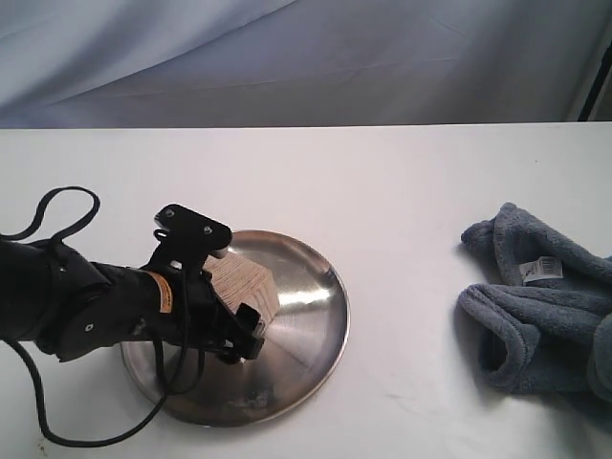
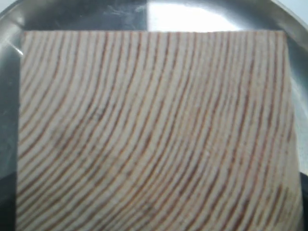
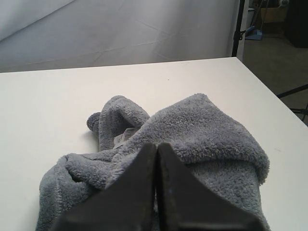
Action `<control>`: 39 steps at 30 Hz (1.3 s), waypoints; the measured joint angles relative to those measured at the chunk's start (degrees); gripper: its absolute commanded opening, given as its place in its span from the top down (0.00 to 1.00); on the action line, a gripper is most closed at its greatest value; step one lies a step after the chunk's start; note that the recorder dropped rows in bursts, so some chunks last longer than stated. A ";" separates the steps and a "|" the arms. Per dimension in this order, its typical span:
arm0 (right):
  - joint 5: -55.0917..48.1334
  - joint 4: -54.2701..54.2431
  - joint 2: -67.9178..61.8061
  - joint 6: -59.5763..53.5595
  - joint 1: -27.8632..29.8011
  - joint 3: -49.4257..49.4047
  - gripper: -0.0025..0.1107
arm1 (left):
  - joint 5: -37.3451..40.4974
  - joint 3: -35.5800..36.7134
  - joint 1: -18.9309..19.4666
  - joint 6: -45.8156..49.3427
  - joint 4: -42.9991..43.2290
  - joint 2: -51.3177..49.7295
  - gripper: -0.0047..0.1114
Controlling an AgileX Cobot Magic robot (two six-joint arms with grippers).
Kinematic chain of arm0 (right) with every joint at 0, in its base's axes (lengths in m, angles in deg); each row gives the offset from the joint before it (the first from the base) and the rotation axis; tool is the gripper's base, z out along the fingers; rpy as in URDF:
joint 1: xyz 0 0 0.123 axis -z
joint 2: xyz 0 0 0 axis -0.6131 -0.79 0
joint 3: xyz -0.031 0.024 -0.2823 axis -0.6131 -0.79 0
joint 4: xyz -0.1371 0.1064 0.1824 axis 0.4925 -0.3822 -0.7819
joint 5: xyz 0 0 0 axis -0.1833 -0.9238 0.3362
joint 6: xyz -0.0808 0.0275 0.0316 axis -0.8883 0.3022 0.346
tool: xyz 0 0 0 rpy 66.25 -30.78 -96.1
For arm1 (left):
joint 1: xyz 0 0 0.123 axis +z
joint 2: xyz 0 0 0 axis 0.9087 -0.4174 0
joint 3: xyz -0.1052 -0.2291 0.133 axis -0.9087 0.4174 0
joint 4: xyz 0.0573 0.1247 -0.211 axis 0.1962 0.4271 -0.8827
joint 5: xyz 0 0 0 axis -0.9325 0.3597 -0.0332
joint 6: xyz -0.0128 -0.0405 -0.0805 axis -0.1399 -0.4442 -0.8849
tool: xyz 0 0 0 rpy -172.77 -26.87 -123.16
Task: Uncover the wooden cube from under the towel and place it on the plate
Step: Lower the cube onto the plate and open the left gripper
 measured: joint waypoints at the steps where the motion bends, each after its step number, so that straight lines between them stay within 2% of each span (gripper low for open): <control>1: 0.00 0.00 0.00 0.00 0.00 0.00 0.98 | 1.09 -0.44 0.12 0.00 0.00 0.00 0.81; 5: 0.00 0.00 0.00 0.00 0.00 0.00 0.98 | 3.30 -1.29 0.22 0.12 0.00 0.00 0.62; 13: 0.00 0.00 0.00 0.00 0.00 0.00 0.98 | 3.56 -1.33 0.22 0.12 0.00 0.00 0.06; 21: 0.00 0.00 0.00 0.00 0.00 0.00 0.98 | 3.78 -1.55 0.22 0.23 0.00 0.30 0.06; 29: 0.00 0.00 0.00 0.00 0.00 0.00 0.98 | 8.38 -1.62 0.22 0.23 0.00 10.97 0.06; 34: 0.00 0.00 0.00 0.00 0.00 0.00 0.98 | 8.51 -1.62 0.22 0.36 0.00 16.73 0.07; 36: 0.00 0.00 0.00 0.00 0.00 0.00 0.98 | 8.51 -1.62 0.22 0.36 0.00 18.41 0.12; 39: 0.00 0.00 0.00 0.00 0.00 0.00 0.98 | 8.56 -1.62 0.22 0.36 0.00 20.34 0.34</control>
